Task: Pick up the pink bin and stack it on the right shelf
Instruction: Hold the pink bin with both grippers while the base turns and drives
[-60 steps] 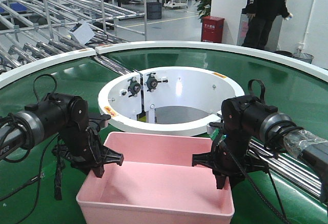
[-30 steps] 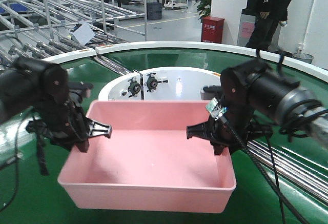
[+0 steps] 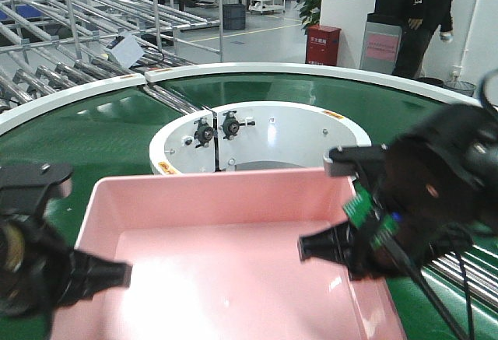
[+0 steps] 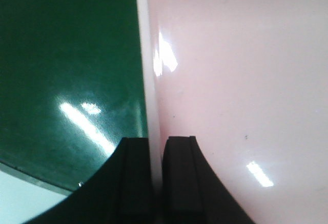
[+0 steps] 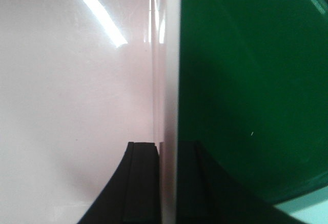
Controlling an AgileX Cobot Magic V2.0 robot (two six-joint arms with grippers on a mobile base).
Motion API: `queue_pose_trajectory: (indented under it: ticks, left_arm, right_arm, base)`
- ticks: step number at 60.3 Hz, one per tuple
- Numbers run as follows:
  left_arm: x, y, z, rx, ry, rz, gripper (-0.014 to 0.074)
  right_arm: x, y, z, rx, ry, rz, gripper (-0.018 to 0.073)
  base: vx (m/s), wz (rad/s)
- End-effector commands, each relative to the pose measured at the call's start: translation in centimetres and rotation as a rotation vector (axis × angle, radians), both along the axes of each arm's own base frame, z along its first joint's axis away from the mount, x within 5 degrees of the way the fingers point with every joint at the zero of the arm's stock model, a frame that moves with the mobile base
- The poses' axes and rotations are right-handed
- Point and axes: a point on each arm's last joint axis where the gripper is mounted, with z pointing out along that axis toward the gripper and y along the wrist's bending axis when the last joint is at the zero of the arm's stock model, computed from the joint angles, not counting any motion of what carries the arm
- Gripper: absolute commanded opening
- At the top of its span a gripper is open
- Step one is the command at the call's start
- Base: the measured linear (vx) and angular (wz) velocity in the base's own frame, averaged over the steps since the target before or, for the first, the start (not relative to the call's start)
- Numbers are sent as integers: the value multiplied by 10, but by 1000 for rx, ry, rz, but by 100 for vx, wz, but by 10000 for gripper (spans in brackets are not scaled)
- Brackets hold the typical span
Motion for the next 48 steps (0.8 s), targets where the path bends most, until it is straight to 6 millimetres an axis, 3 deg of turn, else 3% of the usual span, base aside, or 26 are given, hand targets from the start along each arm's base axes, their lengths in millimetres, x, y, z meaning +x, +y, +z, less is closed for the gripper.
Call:
queue_pose_trajectory:
  ticks: [1, 12, 48]
  left_arm:
    - [-18, 8, 13, -36, -123, -11, 172]
    - [-26, 10, 6, -55, -120, 2, 172]
    - [-25, 9, 6, -62, -129, -2, 172]
  right_arm:
    - [-16, -12, 11, -14, -123, 10, 28]
    - [-29, -14, -7, -6, -100, -1, 29]
    - [-29, -14, -8, -3, -97, -8, 29]
  base:
    - [0, 0]
    - [0, 0]
    - [0, 0]
